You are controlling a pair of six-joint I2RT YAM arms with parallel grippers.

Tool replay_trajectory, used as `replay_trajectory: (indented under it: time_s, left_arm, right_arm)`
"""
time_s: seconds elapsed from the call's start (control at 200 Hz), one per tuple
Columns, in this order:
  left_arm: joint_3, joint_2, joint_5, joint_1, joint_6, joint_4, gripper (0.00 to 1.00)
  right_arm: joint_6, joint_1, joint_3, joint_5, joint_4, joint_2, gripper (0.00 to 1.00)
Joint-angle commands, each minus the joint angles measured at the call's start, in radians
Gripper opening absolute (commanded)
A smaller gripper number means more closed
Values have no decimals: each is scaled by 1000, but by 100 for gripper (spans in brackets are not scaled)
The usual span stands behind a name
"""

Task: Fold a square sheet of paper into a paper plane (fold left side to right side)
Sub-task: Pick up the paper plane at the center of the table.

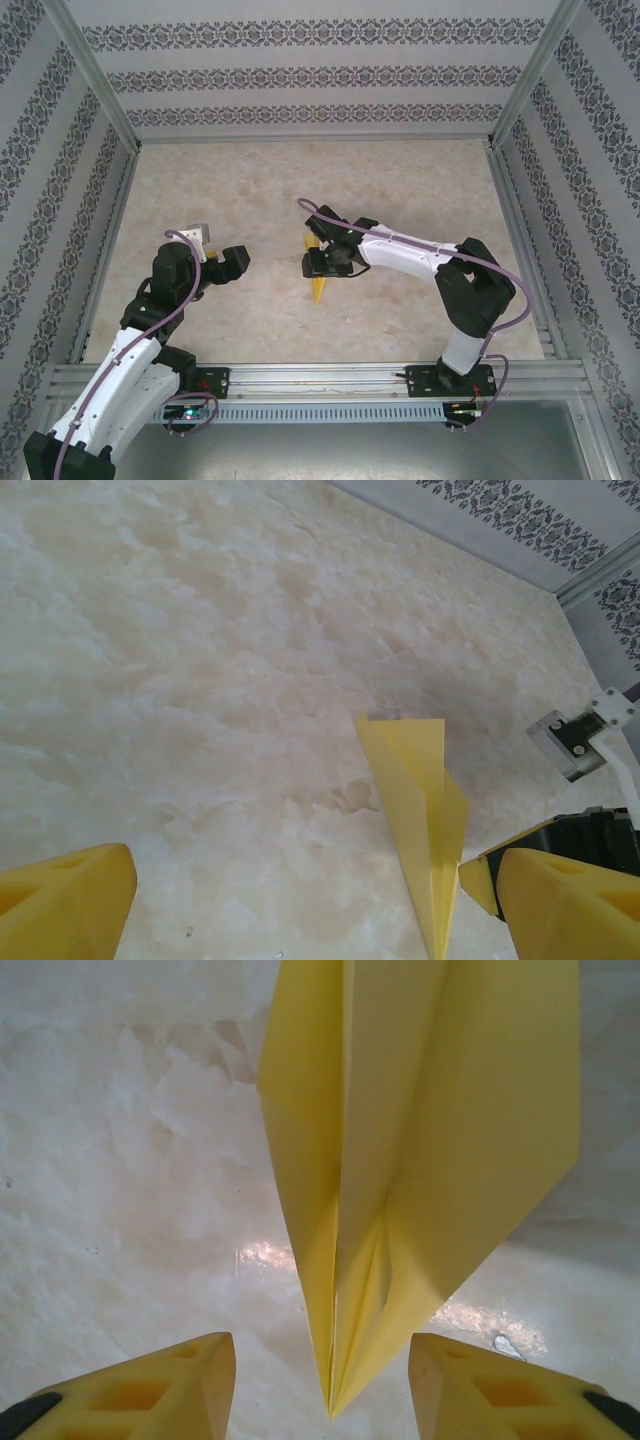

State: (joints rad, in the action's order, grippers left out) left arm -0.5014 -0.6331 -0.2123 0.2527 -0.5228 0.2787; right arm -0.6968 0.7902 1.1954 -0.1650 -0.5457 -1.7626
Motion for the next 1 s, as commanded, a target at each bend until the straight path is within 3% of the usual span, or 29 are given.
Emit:
replay_trajectory:
  time_s: [0.0,0.779,0.994]
  left_arm:
    - [12,10,-5,-20,17,22,93]
    - [8,14,5,-20,31,48,94]
    - [8,15,6,-20,31,50,94]
  right_arm:
    - [-10,4,23,17,0,-23,46]
    - [-26,-5,24,25,30,-99,29]
    - [-29,-5,26,22,38,-113,28]
